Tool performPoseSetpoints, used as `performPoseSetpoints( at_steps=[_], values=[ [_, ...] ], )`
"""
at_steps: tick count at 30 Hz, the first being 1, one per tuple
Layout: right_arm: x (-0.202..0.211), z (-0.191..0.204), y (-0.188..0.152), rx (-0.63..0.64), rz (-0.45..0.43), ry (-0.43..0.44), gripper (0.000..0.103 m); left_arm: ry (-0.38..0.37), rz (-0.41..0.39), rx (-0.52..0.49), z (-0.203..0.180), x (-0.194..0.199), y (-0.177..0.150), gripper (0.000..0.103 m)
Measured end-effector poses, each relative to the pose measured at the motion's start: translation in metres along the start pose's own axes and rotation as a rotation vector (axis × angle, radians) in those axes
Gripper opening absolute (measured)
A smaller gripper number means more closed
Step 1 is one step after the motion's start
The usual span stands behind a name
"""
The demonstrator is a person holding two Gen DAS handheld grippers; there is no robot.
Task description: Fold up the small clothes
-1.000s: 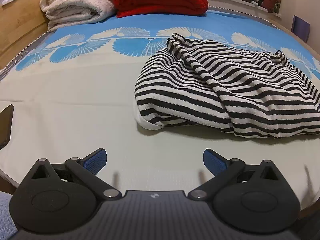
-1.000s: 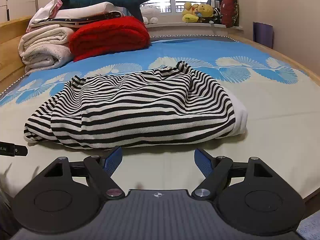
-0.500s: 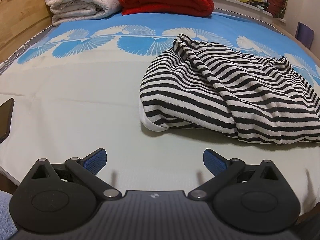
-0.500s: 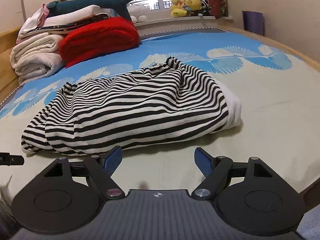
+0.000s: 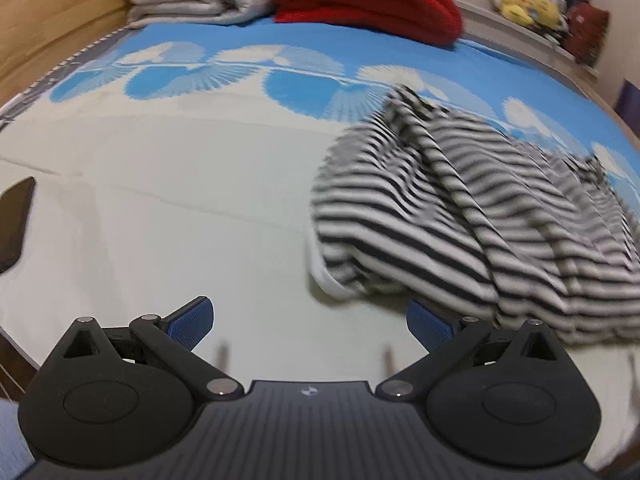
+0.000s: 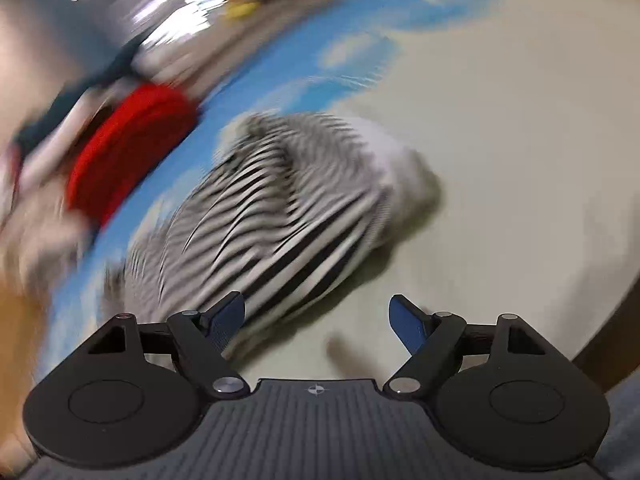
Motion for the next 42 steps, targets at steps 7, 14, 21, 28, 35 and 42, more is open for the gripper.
performPoseSetpoints(
  at_steps=[7, 14, 21, 28, 35, 42],
  values=[
    [-0.028, -0.044, 0.049, -0.425, 0.02, 0.115, 0.082, 0.072, -0.018, 0.048, 0.027, -0.004, 0.038, 0.103],
    [-0.061, -0.031, 0.088, -0.401, -0.029, 0.094, 0.039, 0.134, 0.016, 0.103, 0.055, -0.026, 0.065, 0.103],
    [-0.026, -0.004, 0.101, -0.229, -0.128, 0.111, 0.017, 0.154, 0.102, 0.059, 0.052, -0.05, 0.055, 0.103],
    [-0.051, -0.017, 0.099, -0.232, -0.091, -0.157, 0.017, 0.162, 0.137, -0.001, 0.04, -0.062, 0.046, 0.103],
    [-0.019, 0.153, 0.07, 0.36, -0.323, -0.242, 0.017, 0.117, 0.124, 0.089, 0.059, -0.054, 0.057, 0.103],
    [-0.085, 0.317, -0.147, 1.24, -0.23, -0.183, 0.018, 0.113, 0.111, 0.261, 0.111, -0.042, 0.062, 0.103]
  ],
)
Point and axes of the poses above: each gripper's, at about its wrist camera, not at the fingertips, and x roughly against the way its jaws point, z to its left, y to its top, the point moved 5 cm from there along -x, roughly the way its jaws point, and after that the axes turned 13 degrees about z, right-handed, at the moved point
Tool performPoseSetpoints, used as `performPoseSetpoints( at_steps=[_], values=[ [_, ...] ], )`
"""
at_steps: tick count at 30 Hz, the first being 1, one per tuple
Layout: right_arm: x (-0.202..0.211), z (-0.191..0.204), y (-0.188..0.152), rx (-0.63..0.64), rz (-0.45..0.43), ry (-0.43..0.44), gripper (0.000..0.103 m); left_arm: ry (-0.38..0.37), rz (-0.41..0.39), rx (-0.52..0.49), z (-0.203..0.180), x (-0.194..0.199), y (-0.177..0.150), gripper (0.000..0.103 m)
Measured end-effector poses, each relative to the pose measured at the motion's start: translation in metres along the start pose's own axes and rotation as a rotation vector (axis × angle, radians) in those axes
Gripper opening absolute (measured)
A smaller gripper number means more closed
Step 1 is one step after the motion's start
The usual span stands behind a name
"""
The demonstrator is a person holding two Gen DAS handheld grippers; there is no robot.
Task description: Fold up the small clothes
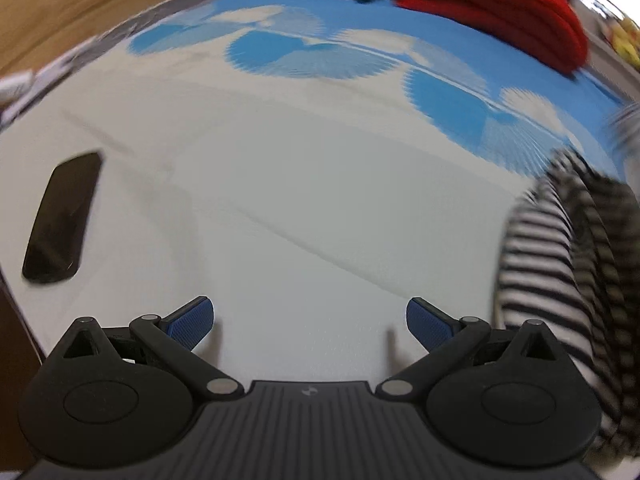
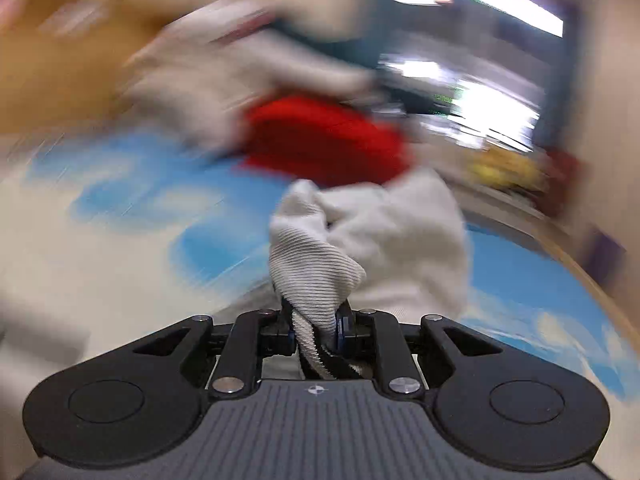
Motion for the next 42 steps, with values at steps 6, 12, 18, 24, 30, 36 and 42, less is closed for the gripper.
performPoseSetpoints(
  at_steps=[6, 12, 18, 24, 30, 36, 42],
  values=[
    [-0.034, 0.093, -0.061, 0.209, 0.121, 0.037, 0.034, -0.066, 0.024, 0.021, 0.012, 0.002, -0.002, 0.103],
    [0.029, 0.056, -0.049, 0.085, 0.094, 0.348, 0.072, -0.141, -0.023, -0.045, -0.006, 0.017, -0.008, 0.103],
    [0.051, -0.064, -0.049, -0.178, -0.007, 0.061, 0.016, -0.264, -0.074, -0.145, -0.039, 0.036, -0.025, 0.103],
    [0.011, -0.037, -0.108, 0.009, 0.152, 0.044, 0.01, -0.323, -0.043, -0.249, -0.083, 0.037, -0.047, 0.103],
    [0.036, -0.022, -0.106, 0.065, 0.086, 0.069, 0.003, -0.173, 0.013, -0.417, -0.115, 0.01, -0.076, 0.103],
    [0.019, -0.048, -0.134, -0.025, 0.297, 0.27, 0.004, -0.255, 0.136, -0.307, -0.094, -0.006, -0.081, 0.103],
    [0.037, -0.137, -0.104, -0.414, 0.163, 0.285, 0.023, -0.307, 0.184, -0.25, -0.085, -0.008, -0.078, 0.103]
  ],
)
Point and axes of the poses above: each gripper's, at about its wrist camera, not at the fingertips, and x roughly against the way its jaws point, z to its left, y to its top, the point moved 5 cm from there along -x, roughly the way its jaws point, and after that the axes turned 13 degrees about z, right-handed, at the moved point
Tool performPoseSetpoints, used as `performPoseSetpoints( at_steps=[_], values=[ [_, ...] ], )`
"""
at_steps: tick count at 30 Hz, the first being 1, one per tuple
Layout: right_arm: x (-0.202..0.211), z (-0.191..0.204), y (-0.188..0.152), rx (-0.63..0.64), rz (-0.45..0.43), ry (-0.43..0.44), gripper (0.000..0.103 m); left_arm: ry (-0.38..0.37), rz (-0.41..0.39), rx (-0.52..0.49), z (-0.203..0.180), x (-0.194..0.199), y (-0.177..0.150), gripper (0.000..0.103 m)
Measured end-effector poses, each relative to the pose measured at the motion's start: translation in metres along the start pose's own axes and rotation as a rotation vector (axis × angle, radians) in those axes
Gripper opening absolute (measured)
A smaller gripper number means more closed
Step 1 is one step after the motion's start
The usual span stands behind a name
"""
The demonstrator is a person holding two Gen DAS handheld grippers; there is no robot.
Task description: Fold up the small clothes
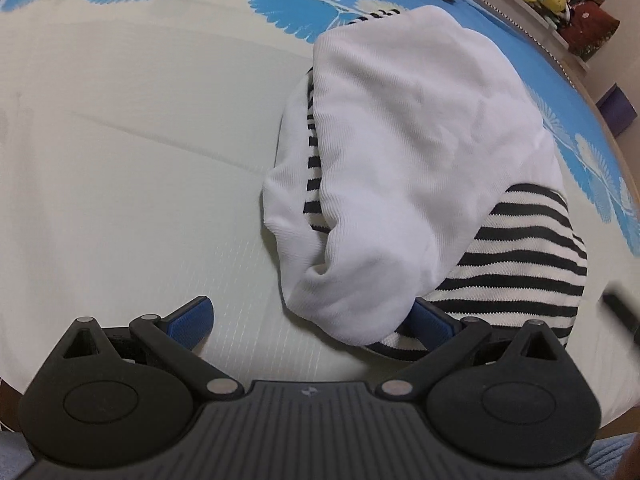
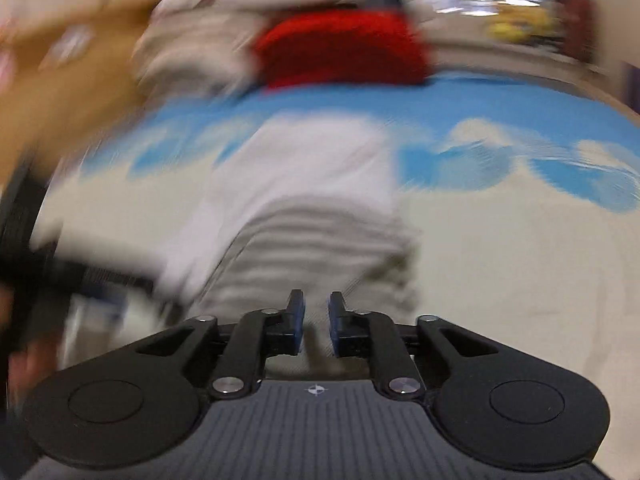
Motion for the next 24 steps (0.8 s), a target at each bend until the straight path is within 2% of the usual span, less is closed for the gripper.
performPoseSetpoints(
  at_steps=[1, 3, 4, 7, 9, 12, 14, 15, 16, 17, 19, 20, 21, 24],
  values=[
    [0.0, -0.018, 0.009, -0.063, -0.025, -0.009, 0.029, 0.002, 0.001, 0.001, -0.001, 0.0, 0.0, 0.103],
    [-0.012, -0.04, 0.02, -0.121, -0.022, -0.035, 0.029, 0.005, 0.013, 0.011, -0.001, 0.0, 0.002, 0.103],
    [-0.023, -0.044, 0.021, -0.095, 0.0, -0.041, 0.027, 0.001, 0.016, 0.019, 0.0, 0.001, 0.001, 0.103],
    [-0.048, -0.041, 0.011, 0.035, 0.08, -0.021, 0.013, 0.003, 0.016, 0.023, 0.0, 0.005, 0.0, 0.103],
    [-0.049, -0.031, 0.001, 0.11, 0.133, -0.041, 0.007, 0.008, 0.018, 0.041, 0.004, 0.004, 0.001, 0.103],
    [-0.037, -0.008, -0.02, 0.244, 0.221, -0.076, 0.006, -0.006, 0.014, 0.085, 0.009, 0.006, -0.001, 0.103],
    [-0.022, -0.01, -0.027, 0.252, 0.29, -0.031, 0.008, -0.022, 0.005, 0.128, 0.013, 0.009, -0.006, 0.103],
    [-0.014, -0.017, -0.019, 0.237, 0.281, -0.025, 0.01, -0.04, 0.008, 0.159, 0.014, 0.011, -0.009, 0.103],
    [-0.009, -0.023, -0.01, 0.235, 0.26, -0.032, 0.025, -0.068, 0.01, 0.192, 0.015, 0.013, -0.013, 0.103],
    [-0.004, -0.028, 0.003, 0.236, 0.233, -0.04, 0.051, -0.098, 0.01, 0.221, 0.016, 0.015, -0.016, 0.103],
    [-0.003, -0.042, 0.045, 0.229, 0.156, -0.054, 0.079, -0.168, 0.017, 0.287, 0.016, 0.015, -0.02, 0.103],
    [-0.004, -0.044, 0.066, 0.237, 0.127, -0.045, 0.085, -0.202, 0.02, 0.323, 0.015, 0.015, -0.022, 0.103],
    [-0.011, -0.045, 0.089, 0.258, 0.114, -0.021, 0.086, -0.228, 0.022, 0.358, 0.015, 0.014, -0.025, 0.103],
    [-0.05, -0.043, 0.156, 0.279, 0.156, 0.055, 0.091, -0.286, 0.02, 0.449, 0.016, 0.011, -0.025, 0.103]
  ],
)
Point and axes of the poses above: each gripper's, at about its wrist camera, not at the fingertips, and x roughly against the way its jaws point, z to its left, y to its top, the point moved 5 cm from there along -x, roughly the way its jaws point, and after that the axes turned 13 degrees about z, right-handed, at the moved point
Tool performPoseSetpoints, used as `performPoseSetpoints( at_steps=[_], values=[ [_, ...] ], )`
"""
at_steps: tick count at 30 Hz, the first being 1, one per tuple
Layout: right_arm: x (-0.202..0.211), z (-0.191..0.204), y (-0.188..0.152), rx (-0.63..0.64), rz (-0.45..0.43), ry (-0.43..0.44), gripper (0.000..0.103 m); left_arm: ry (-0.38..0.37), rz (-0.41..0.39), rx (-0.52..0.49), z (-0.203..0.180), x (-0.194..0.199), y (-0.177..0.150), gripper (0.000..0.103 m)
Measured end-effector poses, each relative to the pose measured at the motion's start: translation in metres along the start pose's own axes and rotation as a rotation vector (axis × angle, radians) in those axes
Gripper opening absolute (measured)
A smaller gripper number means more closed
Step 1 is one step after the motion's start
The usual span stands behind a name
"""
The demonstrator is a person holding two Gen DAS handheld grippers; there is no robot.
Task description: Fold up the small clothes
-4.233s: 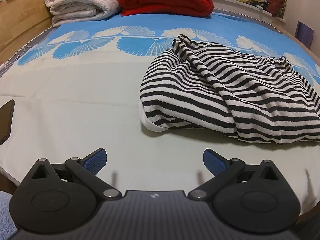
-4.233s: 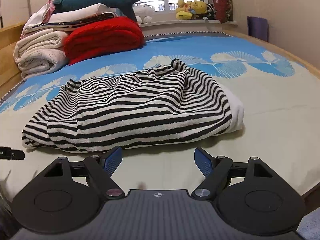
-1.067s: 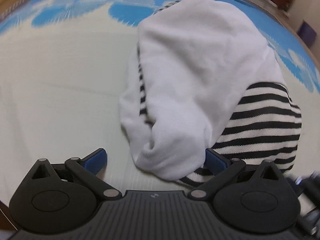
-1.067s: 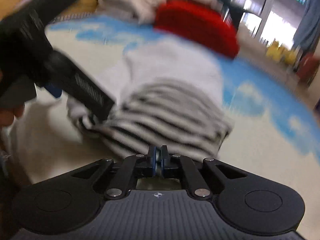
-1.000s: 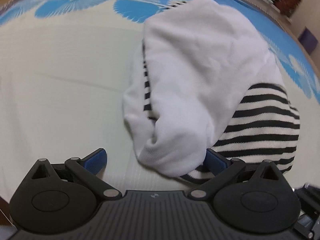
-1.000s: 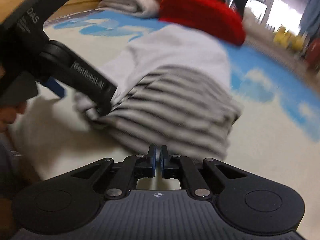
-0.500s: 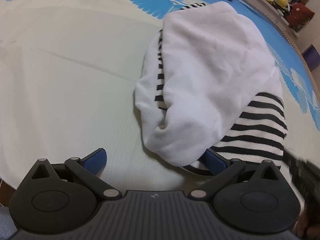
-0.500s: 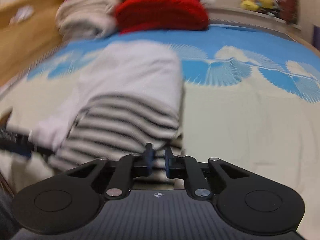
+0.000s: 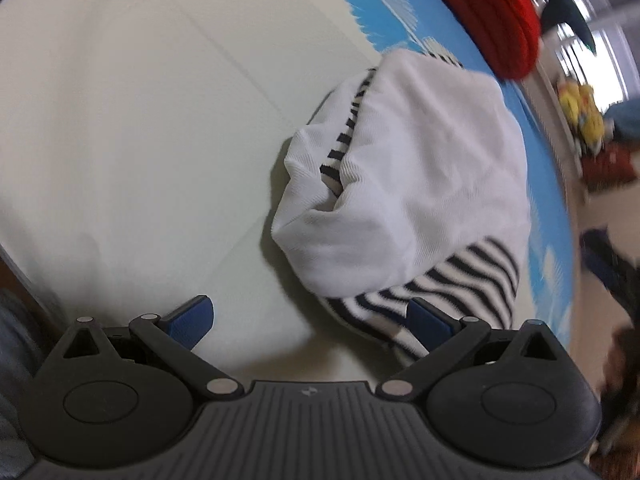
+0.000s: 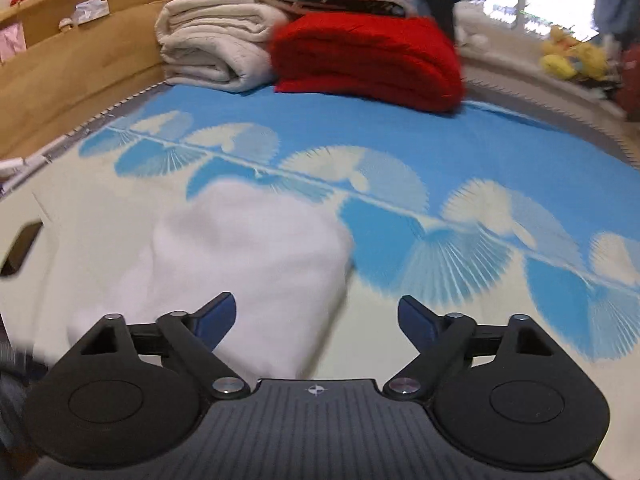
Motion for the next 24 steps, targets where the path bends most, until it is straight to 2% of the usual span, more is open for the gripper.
performPoseSetpoints(
  at_steps=[3, 6, 8, 9, 10, 11, 12, 14, 17, 19, 22, 23, 24],
  values=[
    [-0.043, -0.003, 0.057, 0.01, 0.066, 0.072, 0.091, -0.056, 0.016, 0.051, -0.005, -0.005, 0.007, 0.103],
    [-0.092, 0.01, 0.095, 0.089, 0.128, 0.074, 0.089, -0.086, 0.038, 0.094, -0.007, -0.015, 0.013, 0.103],
    [-0.114, 0.024, 0.104, 0.183, 0.218, 0.096, 0.079, -0.08, 0.04, 0.091, -0.011, -0.018, 0.015, 0.103],
    [-0.129, 0.029, 0.107, 0.226, 0.253, 0.076, 0.078, -0.078, 0.031, 0.087, -0.014, -0.019, 0.017, 0.103],
    [-0.143, 0.032, 0.108, 0.251, 0.287, 0.056, 0.068, -0.071, 0.017, 0.081, -0.016, -0.02, 0.02, 0.097],
    [-0.159, 0.031, 0.107, 0.255, 0.34, 0.045, 0.048, -0.051, -0.008, 0.069, -0.019, -0.019, 0.024, 0.066],
    [-0.171, 0.028, 0.105, 0.228, 0.392, 0.062, 0.042, -0.046, -0.028, 0.036, -0.024, -0.017, 0.03, 0.048],
    [-0.18, 0.024, 0.101, 0.191, 0.401, 0.101, 0.034, -0.009, -0.021, 0.039, -0.028, -0.019, 0.042, 0.04],
    [-0.175, 0.009, 0.098, 0.105, 0.372, 0.141, 0.031, 0.037, 0.001, 0.028, -0.042, -0.027, 0.075, 0.036],
    [-0.164, -0.011, 0.091, 0.002, 0.338, 0.116, 0.03, 0.098, -0.031, -0.038, -0.065, -0.03, 0.117, 0.034],
    [-0.145, -0.049, 0.068, -0.197, 0.271, 0.065, 0.029, 0.178, -0.066, -0.224, -0.117, -0.048, 0.184, 0.034],
    [-0.136, -0.063, 0.054, -0.278, 0.244, 0.068, 0.029, 0.196, -0.048, -0.316, -0.143, -0.063, 0.207, 0.034],
    [-0.126, -0.076, 0.037, -0.372, 0.22, 0.084, 0.029, 0.205, -0.043, -0.361, -0.163, -0.074, 0.222, 0.034]
  ],
)
Point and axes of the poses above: each gripper's, at about its wrist camera, not at the fingertips, and x roughly against the way its jaws point, z to its left, y to its top, the point moved 5 cm from there along -x, roughly the way its jaws point, and after that the axes turned 13 degrees about z, right-handed, at the moved point
